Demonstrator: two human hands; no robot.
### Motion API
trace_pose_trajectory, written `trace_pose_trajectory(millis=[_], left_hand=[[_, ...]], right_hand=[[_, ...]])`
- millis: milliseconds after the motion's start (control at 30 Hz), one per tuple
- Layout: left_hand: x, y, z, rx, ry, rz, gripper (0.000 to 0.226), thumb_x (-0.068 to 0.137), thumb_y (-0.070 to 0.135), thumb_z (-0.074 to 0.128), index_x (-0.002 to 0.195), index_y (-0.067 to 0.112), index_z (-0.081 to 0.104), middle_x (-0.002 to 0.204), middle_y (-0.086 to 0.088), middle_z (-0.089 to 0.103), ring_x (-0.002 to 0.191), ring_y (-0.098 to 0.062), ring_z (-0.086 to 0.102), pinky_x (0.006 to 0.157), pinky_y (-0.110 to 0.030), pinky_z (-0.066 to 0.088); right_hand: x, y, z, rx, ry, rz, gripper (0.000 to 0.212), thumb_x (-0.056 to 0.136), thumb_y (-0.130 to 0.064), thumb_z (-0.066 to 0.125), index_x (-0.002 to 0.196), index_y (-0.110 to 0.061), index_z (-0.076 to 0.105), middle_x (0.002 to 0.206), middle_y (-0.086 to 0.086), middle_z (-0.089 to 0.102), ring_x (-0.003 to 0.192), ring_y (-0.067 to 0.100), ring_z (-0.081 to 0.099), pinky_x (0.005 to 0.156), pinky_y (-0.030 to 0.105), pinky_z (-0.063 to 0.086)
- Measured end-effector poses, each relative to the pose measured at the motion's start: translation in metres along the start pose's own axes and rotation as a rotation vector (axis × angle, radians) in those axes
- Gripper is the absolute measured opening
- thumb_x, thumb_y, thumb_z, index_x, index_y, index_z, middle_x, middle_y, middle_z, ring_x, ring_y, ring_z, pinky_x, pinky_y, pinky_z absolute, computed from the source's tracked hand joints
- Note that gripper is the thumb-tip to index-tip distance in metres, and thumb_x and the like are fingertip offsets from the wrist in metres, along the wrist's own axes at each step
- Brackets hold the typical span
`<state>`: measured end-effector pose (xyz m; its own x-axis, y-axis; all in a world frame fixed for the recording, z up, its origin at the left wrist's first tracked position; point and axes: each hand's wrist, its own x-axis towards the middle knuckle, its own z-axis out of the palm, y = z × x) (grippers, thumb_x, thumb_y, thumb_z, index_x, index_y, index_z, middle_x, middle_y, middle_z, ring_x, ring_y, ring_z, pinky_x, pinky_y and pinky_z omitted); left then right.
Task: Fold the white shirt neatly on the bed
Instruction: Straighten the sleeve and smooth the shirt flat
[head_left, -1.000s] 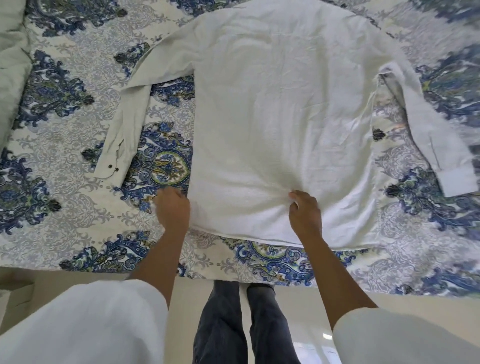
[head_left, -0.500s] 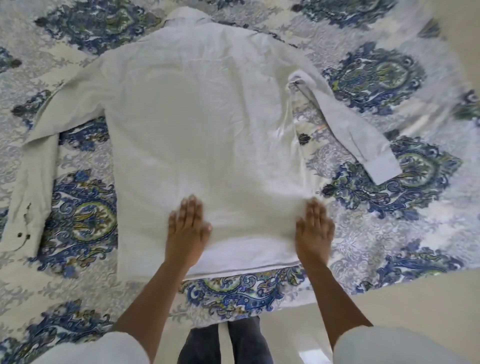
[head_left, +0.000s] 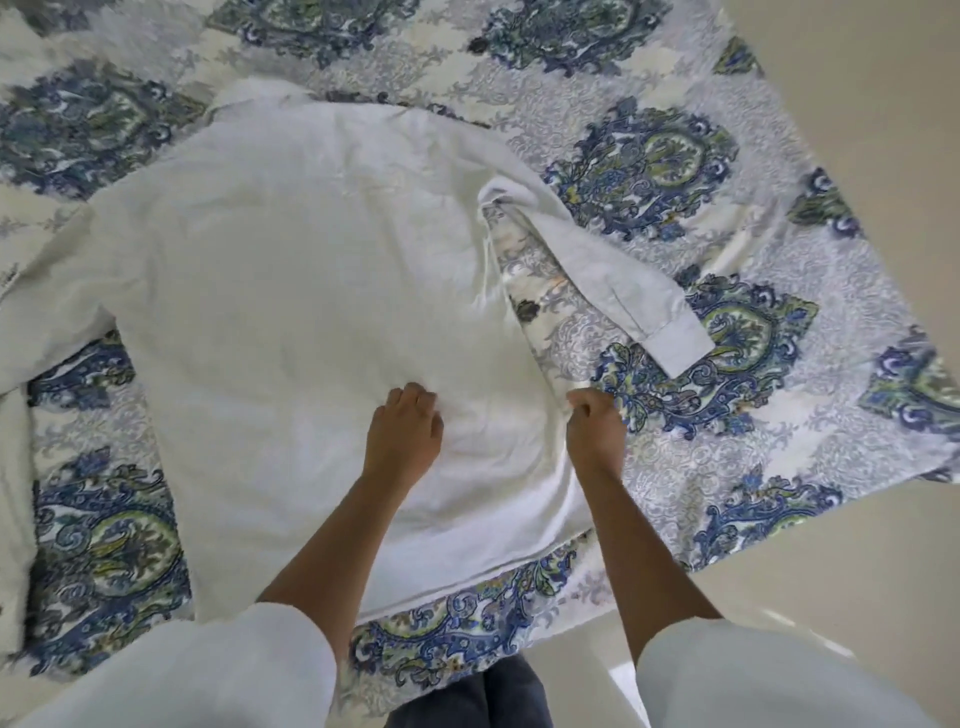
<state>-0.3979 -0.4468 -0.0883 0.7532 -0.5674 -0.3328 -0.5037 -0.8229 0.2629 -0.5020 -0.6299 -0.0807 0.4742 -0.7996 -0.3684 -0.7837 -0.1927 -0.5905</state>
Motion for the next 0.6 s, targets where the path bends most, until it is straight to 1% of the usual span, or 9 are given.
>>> trace_pose_trajectory(millis=[100, 167, 200, 267, 333, 400, 433, 533, 600], left_hand=[[0.047, 0.011, -0.034, -0.161, 0.053, -0.003, 0.028, 0.094, 0.014, 0.041, 0.113, 0.005, 0.059, 0.115, -0.011, 0.054, 0.108, -0.029, 0.051, 0.085, -0.040, 0.047], [0.078, 0.016, -0.057, -0.252, 0.071, -0.032, 0.028, 0.093, 0.014, 0.041, 0.112, 0.005, 0.060, 0.113, -0.013, 0.055, 0.108, -0.029, 0.052, 0.087, -0.040, 0.046], [0.095, 0.019, -0.067, -0.293, 0.080, -0.045, 0.027, 0.093, 0.013, 0.042, 0.112, 0.005, 0.060, 0.112, -0.014, 0.055, 0.108, -0.030, 0.053, 0.087, -0.039, 0.045], [0.125, 0.026, -0.083, -0.370, 0.084, -0.064, 0.027, 0.092, 0.011, 0.042, 0.112, 0.004, 0.060, 0.113, -0.016, 0.056, 0.107, -0.032, 0.054, 0.090, -0.037, 0.042], [0.151, 0.030, -0.095, -0.413, 0.074, -0.075, 0.029, 0.093, 0.011, 0.042, 0.115, 0.005, 0.059, 0.119, -0.015, 0.056, 0.110, -0.031, 0.053, 0.094, -0.035, 0.039], [0.175, 0.036, -0.102, -0.423, 0.070, -0.060, 0.029, 0.093, 0.011, 0.041, 0.116, 0.006, 0.059, 0.122, -0.014, 0.056, 0.112, -0.030, 0.053, 0.095, -0.034, 0.038], [0.186, 0.038, -0.104, -0.419, 0.070, -0.043, 0.029, 0.093, 0.011, 0.040, 0.116, 0.006, 0.059, 0.122, -0.013, 0.056, 0.113, -0.029, 0.053, 0.095, -0.033, 0.037], [0.218, 0.048, -0.114, -0.393, 0.075, 0.007, 0.034, 0.091, 0.014, 0.033, 0.109, 0.001, 0.059, 0.118, -0.017, 0.057, 0.111, -0.029, 0.053, 0.092, -0.032, 0.037], [0.244, 0.059, -0.122, -0.378, 0.075, -0.003, 0.033, 0.093, 0.009, 0.032, 0.110, 0.000, 0.059, 0.118, -0.016, 0.057, 0.110, -0.028, 0.052, 0.091, -0.031, 0.036]], right_hand=[[0.048, -0.017, -0.012, 0.207, -0.096, 0.226, 0.025, 0.091, -0.005, 0.044, 0.105, -0.006, 0.064, 0.083, 0.002, 0.062, 0.071, 0.017, 0.060, 0.056, 0.028, 0.048], [0.076, -0.028, -0.023, 0.506, -0.128, 0.498, 0.013, 0.092, -0.009, 0.047, 0.099, -0.005, 0.058, 0.072, 0.005, 0.057, 0.047, 0.012, 0.059, 0.043, 0.024, 0.047], [0.088, -0.031, -0.028, 0.661, -0.143, 0.612, 0.010, 0.094, -0.012, 0.049, 0.095, -0.004, 0.054, 0.071, 0.009, 0.055, 0.042, 0.013, 0.057, 0.042, 0.023, 0.045], [0.110, -0.035, -0.035, 0.915, -0.197, 0.734, 0.020, 0.096, -0.024, 0.050, 0.091, -0.004, 0.049, 0.078, 0.015, 0.055, 0.047, 0.017, 0.054, 0.048, 0.028, 0.043], [0.128, -0.037, -0.036, 1.136, -0.247, 0.784, 0.037, 0.094, -0.038, 0.051, 0.101, -0.002, 0.049, 0.091, 0.018, 0.056, 0.061, 0.021, 0.053, 0.050, 0.027, 0.049], [0.148, -0.040, -0.038, 1.296, -0.208, 0.794, 0.049, 0.092, -0.045, 0.051, 0.112, -0.001, 0.048, 0.094, 0.016, 0.058, 0.073, 0.022, 0.056, 0.068, 0.030, 0.054], [0.158, -0.042, -0.038, 1.348, -0.146, 0.802, 0.048, 0.091, -0.045, 0.052, 0.112, -0.002, 0.048, 0.090, 0.013, 0.059, 0.074, 0.020, 0.056, 0.074, 0.030, 0.053], [0.191, -0.053, -0.041, 1.412, 0.023, 0.829, 0.038, 0.089, -0.040, 0.056, 0.111, -0.009, 0.053, 0.083, 0.005, 0.057, 0.070, 0.014, 0.054, 0.060, 0.025, 0.044], [0.216, -0.060, -0.049, 1.398, 0.047, 0.851, 0.026, 0.090, -0.029, 0.056, 0.108, -0.010, 0.056, 0.082, 0.002, 0.055, 0.069, 0.012, 0.052, 0.060, 0.024, 0.040]])
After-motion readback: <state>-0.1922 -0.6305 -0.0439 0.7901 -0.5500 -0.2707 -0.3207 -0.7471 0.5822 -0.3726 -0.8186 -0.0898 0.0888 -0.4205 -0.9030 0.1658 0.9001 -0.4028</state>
